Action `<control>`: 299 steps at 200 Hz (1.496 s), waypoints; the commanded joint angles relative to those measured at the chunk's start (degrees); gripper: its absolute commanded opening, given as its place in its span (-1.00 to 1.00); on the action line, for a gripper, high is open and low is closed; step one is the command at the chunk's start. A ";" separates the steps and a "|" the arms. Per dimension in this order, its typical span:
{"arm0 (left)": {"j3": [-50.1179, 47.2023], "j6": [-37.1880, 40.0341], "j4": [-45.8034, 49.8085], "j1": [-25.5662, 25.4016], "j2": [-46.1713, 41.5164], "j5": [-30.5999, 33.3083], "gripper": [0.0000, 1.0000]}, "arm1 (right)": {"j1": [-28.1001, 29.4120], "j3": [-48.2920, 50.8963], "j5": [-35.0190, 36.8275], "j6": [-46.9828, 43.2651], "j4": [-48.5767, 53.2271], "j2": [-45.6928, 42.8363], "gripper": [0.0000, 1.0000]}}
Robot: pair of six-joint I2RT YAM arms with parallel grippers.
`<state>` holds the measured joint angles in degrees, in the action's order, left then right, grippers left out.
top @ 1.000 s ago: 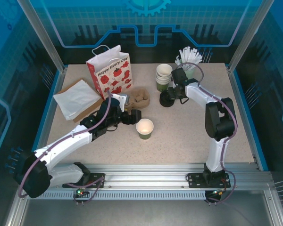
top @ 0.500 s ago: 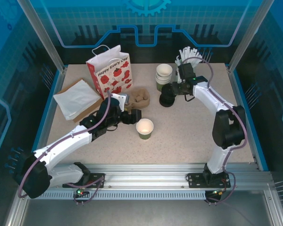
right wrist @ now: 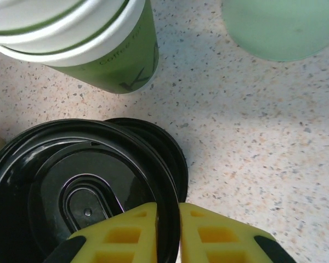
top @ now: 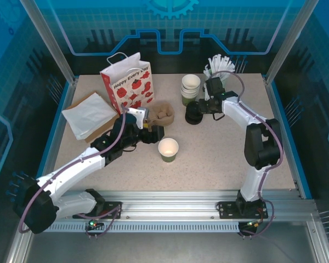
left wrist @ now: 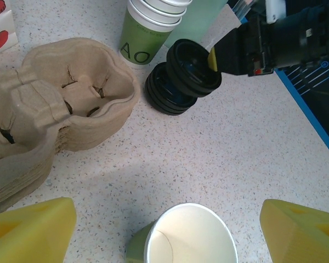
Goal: Pack the takeout coffee
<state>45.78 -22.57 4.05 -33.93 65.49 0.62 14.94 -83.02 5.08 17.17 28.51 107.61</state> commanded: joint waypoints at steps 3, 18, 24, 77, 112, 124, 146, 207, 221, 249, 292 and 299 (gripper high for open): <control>-0.65 -0.11 -0.28 -0.33 -1.56 0.96 0.77 | -1.33 1.23 -3.64 2.23 -5.70 1.70 -0.68; -0.75 -0.04 -0.08 -0.31 -1.69 0.96 0.77 | -1.87 2.19 -3.41 2.90 -7.10 1.96 -0.68; -0.79 -0.06 -0.07 -0.31 -1.77 1.04 0.78 | -1.55 2.24 -1.20 2.38 -6.76 2.07 -0.68; -1.22 0.22 -0.47 -0.30 -1.42 1.18 0.78 | -4.35 4.54 -8.81 4.68 -9.16 2.63 -0.67; -1.42 0.58 -0.53 -0.31 -1.35 1.63 0.78 | -3.32 5.66 -7.27 3.41 -8.90 0.82 -0.68; -1.22 0.57 -0.54 -0.33 -1.21 1.68 0.78 | -3.33 6.54 -7.21 3.38 -9.71 -0.87 -0.68; -1.02 0.34 -0.51 -0.27 -1.12 1.47 0.78 | -3.72 7.78 -8.82 3.87 -10.24 -4.85 -0.68; -1.84 -8.85 -10.78 0.70 -4.79 -0.21 0.84 | -3.24 18.95 -25.78 16.79 -20.96 -23.32 -0.67; -2.49 -14.64 -18.08 1.05 -5.71 -3.50 0.86 | -1.27 22.70 -30.88 24.31 -28.67 -27.67 -0.67; -2.59 -27.88 -32.66 1.08 -5.93 -7.37 0.89 | 5.44 26.18 -31.01 33.20 -38.89 -34.64 -0.66; -1.03 -42.81 -44.93 1.01 -3.68 -5.91 0.91 | 12.93 28.95 -28.13 40.58 -51.87 -38.01 -0.65; -0.55 -44.17 -45.52 0.99 -3.13 -5.91 0.92 | 13.80 29.26 -27.80 41.45 -53.66 -37.84 -0.65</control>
<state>43.86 -55.86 -31.51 -33.12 60.90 -4.40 25.82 -55.09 -23.14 52.10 -14.09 70.50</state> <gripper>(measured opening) 0.957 0.172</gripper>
